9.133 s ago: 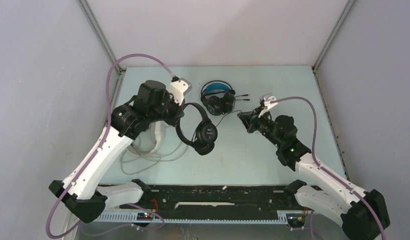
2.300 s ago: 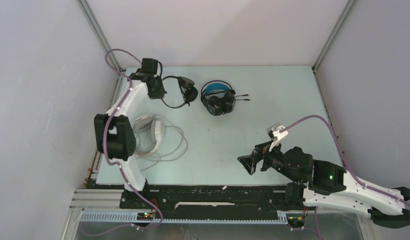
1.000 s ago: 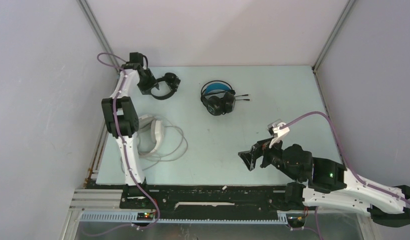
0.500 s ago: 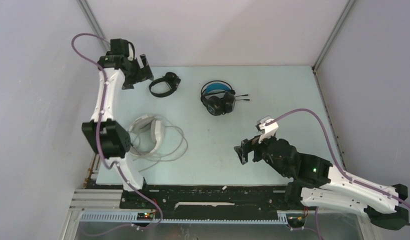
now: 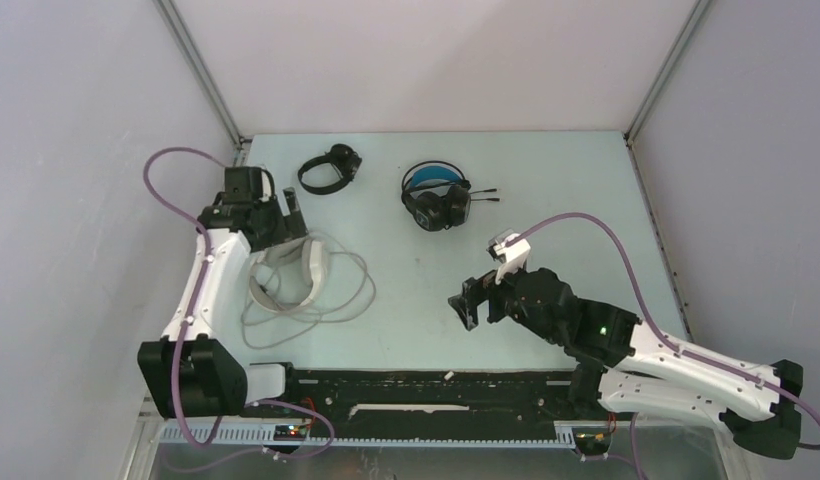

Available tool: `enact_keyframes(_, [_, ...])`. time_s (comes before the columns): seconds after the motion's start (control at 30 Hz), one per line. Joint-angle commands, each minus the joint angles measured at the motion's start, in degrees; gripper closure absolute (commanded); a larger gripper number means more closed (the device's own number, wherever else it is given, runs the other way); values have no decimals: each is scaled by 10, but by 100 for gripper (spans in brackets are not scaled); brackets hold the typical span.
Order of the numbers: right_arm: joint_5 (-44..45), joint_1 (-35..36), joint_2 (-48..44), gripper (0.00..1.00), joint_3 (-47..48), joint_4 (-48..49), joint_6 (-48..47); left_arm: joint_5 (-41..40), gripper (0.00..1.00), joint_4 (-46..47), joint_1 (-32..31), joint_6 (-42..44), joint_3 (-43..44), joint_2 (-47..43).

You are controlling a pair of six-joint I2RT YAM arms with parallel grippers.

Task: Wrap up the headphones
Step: Pick up the headphones from the center of the board.

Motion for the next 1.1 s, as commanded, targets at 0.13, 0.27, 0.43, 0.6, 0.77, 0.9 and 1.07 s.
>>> enact_keyframes(0.13, [-83, -44, 51, 4, 79, 20, 46, 139, 11, 155, 0, -1, -91, 7])
enact_keyframes(0.27, [-84, -53, 82, 3, 135, 2, 4, 123, 11, 135, 0, 23, -64, 68])
enact_keyframes(0.43, [-65, -85, 89, 3, 148, 1, 3, 170, 15, 143, -7, 48, -62, 133])
enact_keyframes(0.6, [-41, -107, 77, 2, 126, 13, -70, 151, 39, 129, -50, 77, -62, 133])
enact_keyframes(0.77, [-59, -123, 37, 3, 114, 6, -82, 149, 73, 76, -113, 105, -32, 86])
enact_keyframes(0.9, [-74, -125, -26, 3, 123, -24, -82, 174, 79, 40, -201, 107, -17, 12])
enact_keyframes(1.07, [-62, -127, -96, 3, 124, -55, -67, 172, 80, 17, -351, 125, 8, -30])
